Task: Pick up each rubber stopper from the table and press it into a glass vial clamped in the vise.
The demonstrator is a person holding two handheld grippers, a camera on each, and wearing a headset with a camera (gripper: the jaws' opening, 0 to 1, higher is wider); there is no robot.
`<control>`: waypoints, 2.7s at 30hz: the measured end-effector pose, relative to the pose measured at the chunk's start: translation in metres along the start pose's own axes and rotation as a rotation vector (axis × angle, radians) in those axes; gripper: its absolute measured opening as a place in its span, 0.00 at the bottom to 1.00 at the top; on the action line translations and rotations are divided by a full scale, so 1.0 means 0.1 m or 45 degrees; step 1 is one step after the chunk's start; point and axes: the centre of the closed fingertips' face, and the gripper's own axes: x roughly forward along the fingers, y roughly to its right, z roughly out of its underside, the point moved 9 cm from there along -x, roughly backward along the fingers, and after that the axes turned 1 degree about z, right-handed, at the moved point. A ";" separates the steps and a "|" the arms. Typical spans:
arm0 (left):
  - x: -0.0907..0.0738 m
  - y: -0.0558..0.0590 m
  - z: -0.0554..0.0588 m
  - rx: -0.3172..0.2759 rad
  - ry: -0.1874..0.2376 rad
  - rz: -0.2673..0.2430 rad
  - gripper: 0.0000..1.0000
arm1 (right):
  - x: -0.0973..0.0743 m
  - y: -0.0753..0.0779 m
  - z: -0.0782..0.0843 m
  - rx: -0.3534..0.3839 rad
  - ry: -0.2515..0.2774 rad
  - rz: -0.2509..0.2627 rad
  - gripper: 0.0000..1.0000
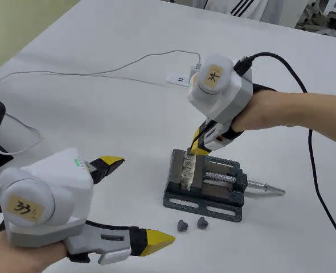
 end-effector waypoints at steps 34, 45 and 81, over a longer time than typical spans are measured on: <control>-0.14 -0.04 0.03 0.014 -0.024 -0.028 0.94 | -0.20 -0.23 0.22 0.085 0.125 -0.024 0.35; -0.19 0.00 0.05 0.014 -0.026 -0.024 0.94 | -0.27 -0.36 0.24 0.096 0.164 -0.014 0.33; -0.24 0.20 0.17 0.004 -0.009 0.006 0.93 | -0.17 -1.06 0.51 0.174 0.150 -0.101 0.20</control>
